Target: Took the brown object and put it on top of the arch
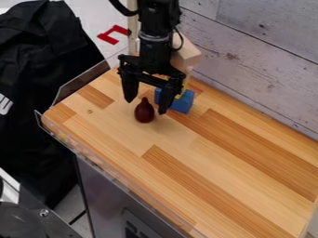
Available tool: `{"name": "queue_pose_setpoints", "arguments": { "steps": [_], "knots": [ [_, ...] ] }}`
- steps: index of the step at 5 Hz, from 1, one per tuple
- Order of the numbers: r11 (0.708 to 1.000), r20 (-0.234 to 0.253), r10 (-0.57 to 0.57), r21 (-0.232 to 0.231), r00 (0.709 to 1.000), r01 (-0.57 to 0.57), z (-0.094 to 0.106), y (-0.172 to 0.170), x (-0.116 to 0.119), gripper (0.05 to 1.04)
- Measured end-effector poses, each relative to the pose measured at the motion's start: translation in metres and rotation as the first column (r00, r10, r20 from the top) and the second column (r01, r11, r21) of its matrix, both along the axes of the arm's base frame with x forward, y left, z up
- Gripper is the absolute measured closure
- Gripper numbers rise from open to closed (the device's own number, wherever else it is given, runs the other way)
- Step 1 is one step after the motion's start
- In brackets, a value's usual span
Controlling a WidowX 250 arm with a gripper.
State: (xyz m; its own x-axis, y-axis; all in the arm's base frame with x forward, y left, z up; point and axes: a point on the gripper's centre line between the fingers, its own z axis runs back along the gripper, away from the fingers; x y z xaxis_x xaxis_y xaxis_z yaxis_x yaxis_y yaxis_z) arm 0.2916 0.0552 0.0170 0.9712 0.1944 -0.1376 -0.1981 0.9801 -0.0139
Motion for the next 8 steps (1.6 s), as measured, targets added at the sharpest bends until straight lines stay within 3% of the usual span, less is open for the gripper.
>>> {"name": "queue_pose_setpoints", "arguments": {
  "steps": [3,6,7,8],
  "knots": [
    [0.999,-0.039,0.024,-0.022,0.999,-0.025,-0.016,0.009,0.0,0.085],
    [0.998,-0.013,0.046,-0.049,0.999,-0.046,-0.028,0.008,-0.003,0.12],
    [0.995,-0.002,0.067,-0.071,0.998,-0.067,-0.031,0.008,-0.005,0.393],
    [0.994,0.015,0.083,-0.076,0.996,-0.082,-0.031,0.009,-0.006,0.508]
  ]
}}
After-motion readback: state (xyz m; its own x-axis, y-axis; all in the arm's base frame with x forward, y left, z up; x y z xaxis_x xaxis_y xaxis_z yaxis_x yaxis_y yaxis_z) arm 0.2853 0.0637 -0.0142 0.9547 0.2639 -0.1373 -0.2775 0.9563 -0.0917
